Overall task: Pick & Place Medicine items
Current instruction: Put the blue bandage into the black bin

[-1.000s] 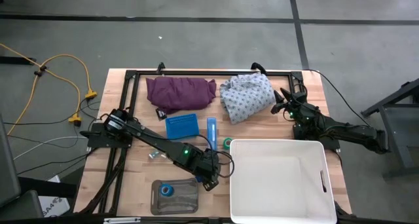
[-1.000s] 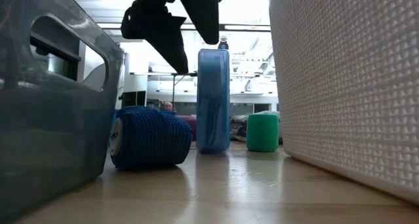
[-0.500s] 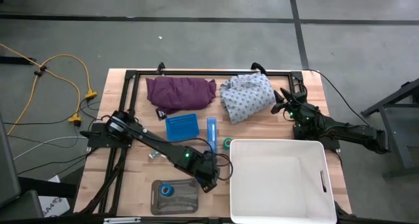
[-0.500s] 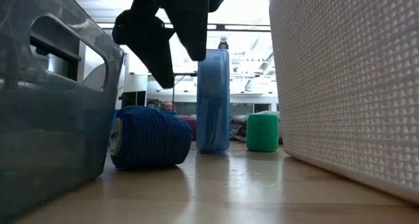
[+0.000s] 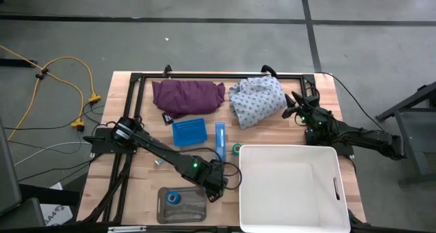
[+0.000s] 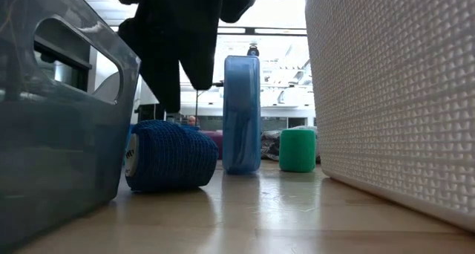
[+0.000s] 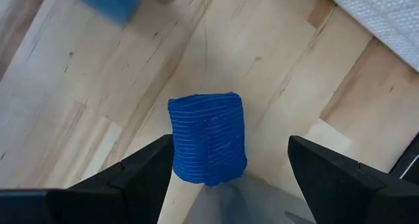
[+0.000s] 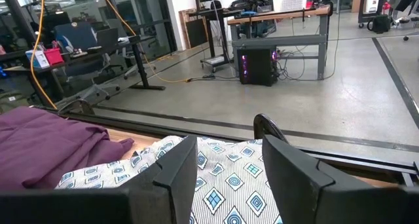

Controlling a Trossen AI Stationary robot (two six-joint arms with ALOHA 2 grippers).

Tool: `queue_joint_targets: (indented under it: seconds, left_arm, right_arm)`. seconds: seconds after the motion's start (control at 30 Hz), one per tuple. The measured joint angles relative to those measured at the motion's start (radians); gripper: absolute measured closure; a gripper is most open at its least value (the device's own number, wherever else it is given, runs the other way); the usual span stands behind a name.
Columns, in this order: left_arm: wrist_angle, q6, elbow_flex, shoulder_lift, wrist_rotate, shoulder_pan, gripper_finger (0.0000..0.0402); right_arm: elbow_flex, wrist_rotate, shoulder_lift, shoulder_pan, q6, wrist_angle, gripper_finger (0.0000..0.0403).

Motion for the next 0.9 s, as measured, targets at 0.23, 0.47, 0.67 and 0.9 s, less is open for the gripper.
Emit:
queue_joint_targets:
  seconds: [0.23, 0.47, 0.67, 0.9]
  left_arm:
    - [0.003, -0.003, 0.0, 0.03, 0.0, 0.0, 0.011]
    - [-0.002, -0.003, 0.0, 0.052, 0.005, 0.0, 0.011]
    - [-0.005, 0.007, 0.0, 0.067, 0.005, 0.0, 0.011]
    - [-0.008, 0.015, -0.006, 0.068, -0.002, 0.0, 0.011]
  right_arm:
    - [0.0, 0.0, 0.0, 0.0, 0.0, 0.0, 0.0243]
    - [0.0, 0.0, 0.0, 0.0, 0.0, 0.0, 0.0243]
    - [0.0, 0.0, 0.0, 0.0, 0.0, 0.0, 0.0243]
    - [0.0, 0.0, 0.0, 0.0, 0.0, 0.0, 0.0243]
